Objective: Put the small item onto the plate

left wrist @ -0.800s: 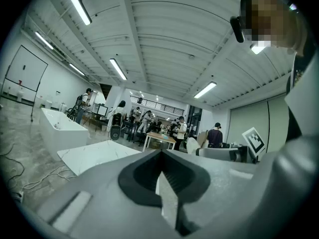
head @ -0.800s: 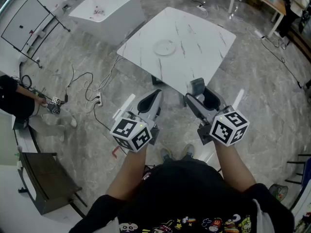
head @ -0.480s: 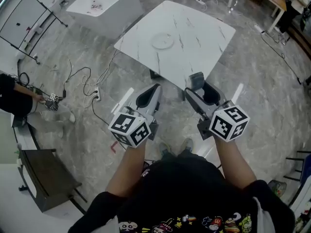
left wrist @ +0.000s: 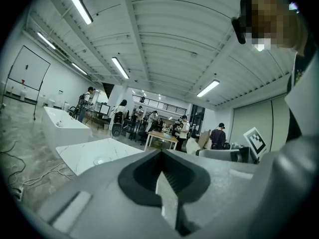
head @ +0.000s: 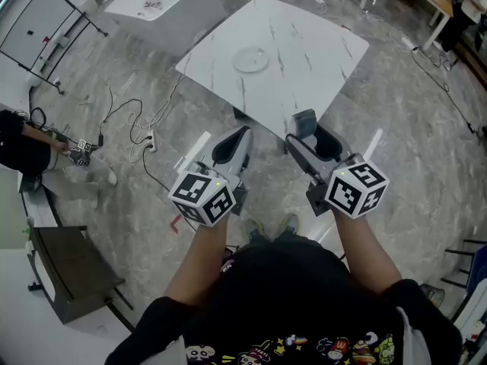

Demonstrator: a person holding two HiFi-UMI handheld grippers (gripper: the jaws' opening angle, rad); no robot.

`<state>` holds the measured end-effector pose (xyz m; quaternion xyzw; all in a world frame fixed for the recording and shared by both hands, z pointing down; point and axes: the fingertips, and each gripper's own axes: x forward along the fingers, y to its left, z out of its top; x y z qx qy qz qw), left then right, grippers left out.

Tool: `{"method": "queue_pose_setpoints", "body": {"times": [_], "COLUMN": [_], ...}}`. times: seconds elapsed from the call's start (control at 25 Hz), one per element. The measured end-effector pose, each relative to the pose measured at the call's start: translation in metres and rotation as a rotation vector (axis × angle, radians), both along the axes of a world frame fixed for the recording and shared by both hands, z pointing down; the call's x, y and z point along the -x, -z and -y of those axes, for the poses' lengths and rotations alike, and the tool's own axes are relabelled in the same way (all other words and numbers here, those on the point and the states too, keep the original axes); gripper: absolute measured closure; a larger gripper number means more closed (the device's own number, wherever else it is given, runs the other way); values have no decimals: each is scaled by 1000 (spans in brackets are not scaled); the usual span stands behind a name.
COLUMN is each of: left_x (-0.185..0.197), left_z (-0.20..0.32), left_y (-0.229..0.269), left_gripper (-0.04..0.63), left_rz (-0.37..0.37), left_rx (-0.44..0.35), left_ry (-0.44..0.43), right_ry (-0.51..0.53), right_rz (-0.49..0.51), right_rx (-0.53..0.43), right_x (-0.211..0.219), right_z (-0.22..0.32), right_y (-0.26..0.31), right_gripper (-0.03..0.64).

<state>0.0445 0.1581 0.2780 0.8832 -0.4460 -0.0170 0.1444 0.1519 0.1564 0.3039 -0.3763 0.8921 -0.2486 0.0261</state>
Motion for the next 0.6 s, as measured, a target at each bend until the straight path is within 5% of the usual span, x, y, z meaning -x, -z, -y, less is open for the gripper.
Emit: {"method": "queue_pose_setpoints", "body": {"times": [0.6], "left_x": [-11], "left_z": [15], "left_y": [-26], "left_gripper": [595], "left_rz": [-12], "left_rx": [25], "left_ry": [22], "right_ry": [57], "right_rz": [-15], "right_rx": [30], "right_x": [-1], "right_z": [22], "right_y": [-27], "right_gripper": [296]}}
